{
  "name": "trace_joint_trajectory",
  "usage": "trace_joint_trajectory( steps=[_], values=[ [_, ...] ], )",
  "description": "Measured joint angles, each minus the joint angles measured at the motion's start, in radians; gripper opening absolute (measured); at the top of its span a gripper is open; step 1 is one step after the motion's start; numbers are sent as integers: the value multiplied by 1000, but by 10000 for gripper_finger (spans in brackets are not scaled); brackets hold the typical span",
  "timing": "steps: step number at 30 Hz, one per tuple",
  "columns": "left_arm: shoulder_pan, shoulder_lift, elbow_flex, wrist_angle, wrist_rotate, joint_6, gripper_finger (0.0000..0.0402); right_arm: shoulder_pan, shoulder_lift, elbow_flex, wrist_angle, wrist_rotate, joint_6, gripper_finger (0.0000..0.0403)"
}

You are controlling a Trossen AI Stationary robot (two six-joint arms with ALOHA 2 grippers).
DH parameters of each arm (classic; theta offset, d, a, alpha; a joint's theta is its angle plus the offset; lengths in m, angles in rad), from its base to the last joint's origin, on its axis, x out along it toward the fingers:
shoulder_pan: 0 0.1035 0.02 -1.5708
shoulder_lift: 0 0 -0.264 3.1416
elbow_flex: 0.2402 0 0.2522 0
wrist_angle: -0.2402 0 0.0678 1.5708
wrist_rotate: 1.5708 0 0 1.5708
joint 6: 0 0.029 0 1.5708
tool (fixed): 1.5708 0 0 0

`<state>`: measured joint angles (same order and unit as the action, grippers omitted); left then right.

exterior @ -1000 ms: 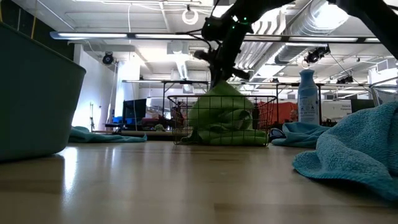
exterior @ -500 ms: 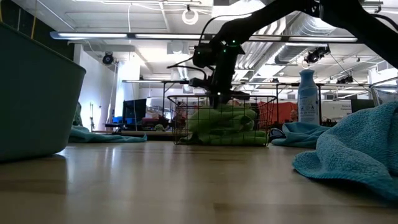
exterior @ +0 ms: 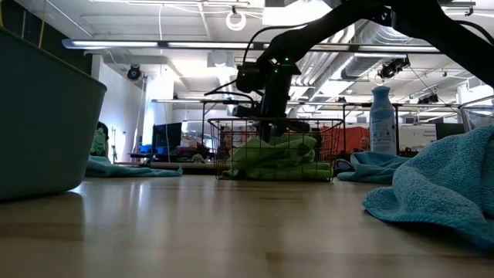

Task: Sort microfiber towel by color & place in baskets
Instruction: Put the green towel into the wire basket

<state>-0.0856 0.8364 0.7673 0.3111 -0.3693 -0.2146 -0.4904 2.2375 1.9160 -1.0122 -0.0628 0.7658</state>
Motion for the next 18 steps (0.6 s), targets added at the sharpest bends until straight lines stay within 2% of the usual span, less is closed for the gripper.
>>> trace_joint_trajectory(
  steps=[4, 12, 15, 18],
  values=[
    [0, 0, 0, 0, 0, 0, 246, 0, 0, 0, -11, 1, -14, 58],
    [0, 0, 0, 0, 0, 1, 246, 8, 0, 0, -39, -2, -55, 193],
    [0, 0, 0, 0, 0, 1, 246, 9, 0, 0, -54, -28, -69, 225],
    [0, 0, 0, 0, 0, 2, 246, 8, 0, 3, -54, -60, -79, 239]
  ],
)
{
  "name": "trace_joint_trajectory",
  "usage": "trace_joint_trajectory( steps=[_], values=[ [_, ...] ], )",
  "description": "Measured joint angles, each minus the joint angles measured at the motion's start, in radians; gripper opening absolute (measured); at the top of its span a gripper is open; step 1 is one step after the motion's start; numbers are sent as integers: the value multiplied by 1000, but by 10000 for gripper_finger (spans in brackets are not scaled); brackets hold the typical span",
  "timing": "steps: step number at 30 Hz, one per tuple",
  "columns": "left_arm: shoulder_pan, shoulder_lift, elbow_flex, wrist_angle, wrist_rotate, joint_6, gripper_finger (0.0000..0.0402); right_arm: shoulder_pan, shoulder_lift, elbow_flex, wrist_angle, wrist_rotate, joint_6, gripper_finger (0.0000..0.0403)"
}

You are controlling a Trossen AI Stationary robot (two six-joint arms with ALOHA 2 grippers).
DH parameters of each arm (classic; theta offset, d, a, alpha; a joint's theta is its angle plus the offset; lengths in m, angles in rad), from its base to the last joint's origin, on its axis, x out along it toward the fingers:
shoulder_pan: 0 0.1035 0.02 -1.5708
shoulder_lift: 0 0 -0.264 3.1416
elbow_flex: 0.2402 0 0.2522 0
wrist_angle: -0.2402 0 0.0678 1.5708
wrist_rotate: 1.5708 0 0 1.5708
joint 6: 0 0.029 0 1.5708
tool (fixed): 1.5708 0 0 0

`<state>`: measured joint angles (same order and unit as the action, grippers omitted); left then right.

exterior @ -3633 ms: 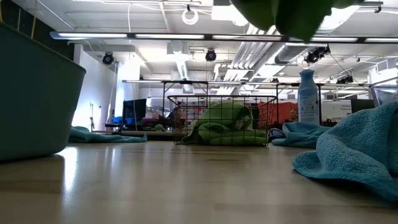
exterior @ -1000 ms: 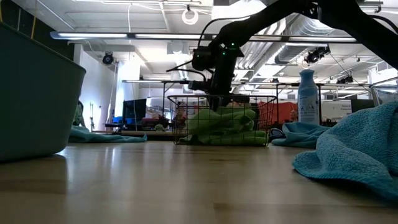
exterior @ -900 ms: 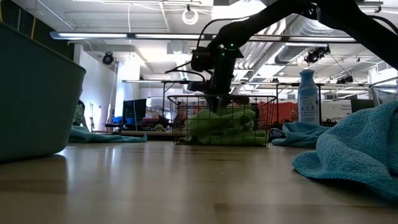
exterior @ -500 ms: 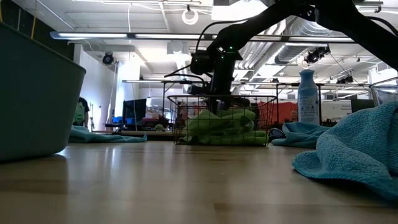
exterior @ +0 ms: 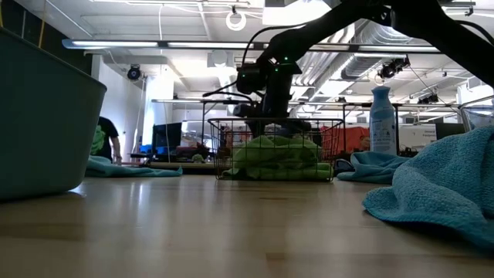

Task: Sort microfiber towel by color & place in baskets
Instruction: Put the green towel into the wire basket, then put the top right blue towel into the transparent bin

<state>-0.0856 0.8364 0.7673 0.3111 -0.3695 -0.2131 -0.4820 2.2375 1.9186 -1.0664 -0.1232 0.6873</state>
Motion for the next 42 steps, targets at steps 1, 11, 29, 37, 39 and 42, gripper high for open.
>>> trace_joint_trajectory(
  steps=[1, 11, 29, 37, 39, 42],
  values=[
    [0, 0, 0, 0, 0, 0, 246, 0, 0, 6, -5, -10, -8, 239],
    [0, -6, 0, -1, 5, 8, 246, 2, -1, 209, -151, 2, -58, 240],
    [0, -113, 0, -122, 27, 5, 246, 35, -60, 398, -387, 93, -243, 240],
    [0, -115, 0, -133, 25, 6, 246, 115, -134, 397, -438, 132, -368, 240],
    [0, -115, 0, -132, 20, 6, 246, 133, -165, 397, -455, 159, -391, 240],
    [0, -115, 0, -132, 19, 6, 246, 152, -211, 397, -482, 185, -426, 240]
  ],
)
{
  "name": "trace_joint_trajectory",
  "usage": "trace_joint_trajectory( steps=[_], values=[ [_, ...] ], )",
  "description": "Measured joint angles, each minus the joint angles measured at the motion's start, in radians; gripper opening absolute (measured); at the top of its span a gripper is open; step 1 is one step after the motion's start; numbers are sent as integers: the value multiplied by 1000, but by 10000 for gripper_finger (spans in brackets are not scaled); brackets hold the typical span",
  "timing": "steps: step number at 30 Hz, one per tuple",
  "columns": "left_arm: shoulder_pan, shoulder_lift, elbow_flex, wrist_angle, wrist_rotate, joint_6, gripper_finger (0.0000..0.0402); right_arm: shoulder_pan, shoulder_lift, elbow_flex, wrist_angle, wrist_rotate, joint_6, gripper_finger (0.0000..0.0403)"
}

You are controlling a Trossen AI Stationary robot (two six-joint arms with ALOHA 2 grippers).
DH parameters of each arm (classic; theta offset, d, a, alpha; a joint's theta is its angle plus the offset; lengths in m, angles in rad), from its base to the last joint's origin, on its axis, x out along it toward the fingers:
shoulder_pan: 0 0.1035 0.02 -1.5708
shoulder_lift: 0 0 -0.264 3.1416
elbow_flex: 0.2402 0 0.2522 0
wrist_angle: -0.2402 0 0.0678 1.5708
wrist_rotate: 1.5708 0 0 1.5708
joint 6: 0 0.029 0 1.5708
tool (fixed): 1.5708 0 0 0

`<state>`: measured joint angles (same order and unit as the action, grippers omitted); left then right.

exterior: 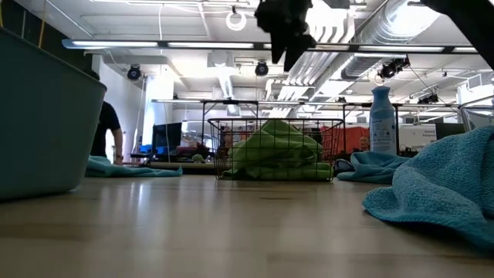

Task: Sort microfiber towel by color & place in baskets
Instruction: Put the top right blue towel into the transparent bin

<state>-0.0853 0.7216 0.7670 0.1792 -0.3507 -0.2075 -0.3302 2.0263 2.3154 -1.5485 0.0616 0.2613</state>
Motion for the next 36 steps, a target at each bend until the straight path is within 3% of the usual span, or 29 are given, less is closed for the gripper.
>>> trace_joint_trajectory(
  steps=[12, 15, 18, 22, 28, 36],
  values=[
    [0, 61, 0, 77, -5, -26, 246, 19, -157, -2, -23, 36, -86, 240],
    [0, 96, 0, 128, -10, -25, 246, 30, -231, -59, -19, 36, -105, 240],
    [0, 128, 0, 151, -28, -25, 246, 36, -359, -222, 11, 37, -100, 240],
    [0, 161, 0, 164, -56, -25, 246, 47, -606, -563, 144, 26, -55, 240],
    [0, 187, 0, 162, -86, -78, 246, 52, -963, -991, 330, -78, 39, 240],
    [0, 191, 0, 165, -155, -114, 246, 125, -1182, -1239, 484, -194, 171, 240]
  ],
)
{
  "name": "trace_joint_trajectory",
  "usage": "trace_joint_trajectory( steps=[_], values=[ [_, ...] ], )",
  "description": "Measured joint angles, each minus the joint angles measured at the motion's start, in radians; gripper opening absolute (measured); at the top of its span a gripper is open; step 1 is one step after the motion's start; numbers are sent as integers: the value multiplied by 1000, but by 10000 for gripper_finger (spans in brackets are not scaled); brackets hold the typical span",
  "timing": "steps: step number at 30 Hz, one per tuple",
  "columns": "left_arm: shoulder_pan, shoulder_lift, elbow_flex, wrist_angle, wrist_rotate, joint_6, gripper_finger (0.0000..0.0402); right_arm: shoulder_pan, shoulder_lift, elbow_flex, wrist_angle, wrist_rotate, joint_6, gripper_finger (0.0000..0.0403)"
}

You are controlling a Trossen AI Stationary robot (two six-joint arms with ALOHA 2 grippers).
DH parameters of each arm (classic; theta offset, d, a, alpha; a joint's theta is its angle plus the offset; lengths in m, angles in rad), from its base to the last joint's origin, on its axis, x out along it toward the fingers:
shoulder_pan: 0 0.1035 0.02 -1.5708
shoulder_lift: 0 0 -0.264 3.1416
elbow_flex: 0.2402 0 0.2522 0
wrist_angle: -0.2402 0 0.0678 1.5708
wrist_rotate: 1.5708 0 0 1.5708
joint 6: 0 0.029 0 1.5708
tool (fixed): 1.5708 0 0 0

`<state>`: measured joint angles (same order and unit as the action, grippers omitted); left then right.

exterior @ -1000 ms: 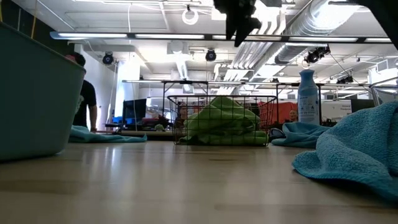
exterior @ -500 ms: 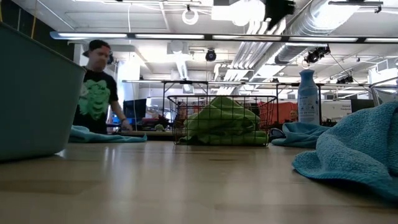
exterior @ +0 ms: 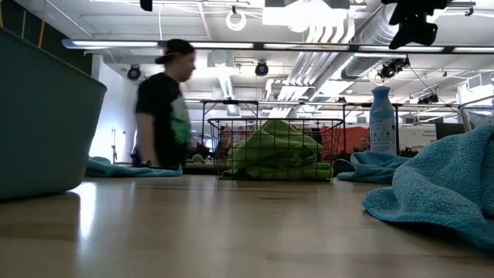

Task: Sort microfiber towel by color & place in baskets
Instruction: Put the top right blue towel into the transparent bin

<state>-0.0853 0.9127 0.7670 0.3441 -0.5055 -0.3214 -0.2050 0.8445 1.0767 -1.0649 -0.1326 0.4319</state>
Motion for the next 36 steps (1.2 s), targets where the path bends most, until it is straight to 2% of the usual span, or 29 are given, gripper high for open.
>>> trace_joint_trajectory(
  steps=[5, 9, 12, 15, 21, 24, 29, 36],
  values=[
    [0, 0, 0, 12, -3, 2, 246, 77, -23, -59, 159, 8, 33, 240],
    [0, 0, 0, 11, 2, 39, 246, 111, 14, -77, 240, 25, -60, 240],
    [0, -6, 0, 3, 3, 71, 246, 122, 94, -44, 180, 100, -71, 240],
    [0, -24, 0, -14, 3, 94, 246, 120, 203, -2, 30, 200, -56, 240],
    [0, -78, 0, -53, 5, 98, 246, 118, 403, -8, -189, 342, 58, 240],
    [0, -107, 0, -65, 5, 101, 246, 98, 446, -58, -201, 347, 105, 240],
    [0, -145, 0, -63, 5, 123, 246, 17, 449, -154, -141, 388, 209, 240],
    [0, -154, 0, -64, 5, 124, 246, -121, 449, -271, 50, 427, 337, 240]
  ],
)
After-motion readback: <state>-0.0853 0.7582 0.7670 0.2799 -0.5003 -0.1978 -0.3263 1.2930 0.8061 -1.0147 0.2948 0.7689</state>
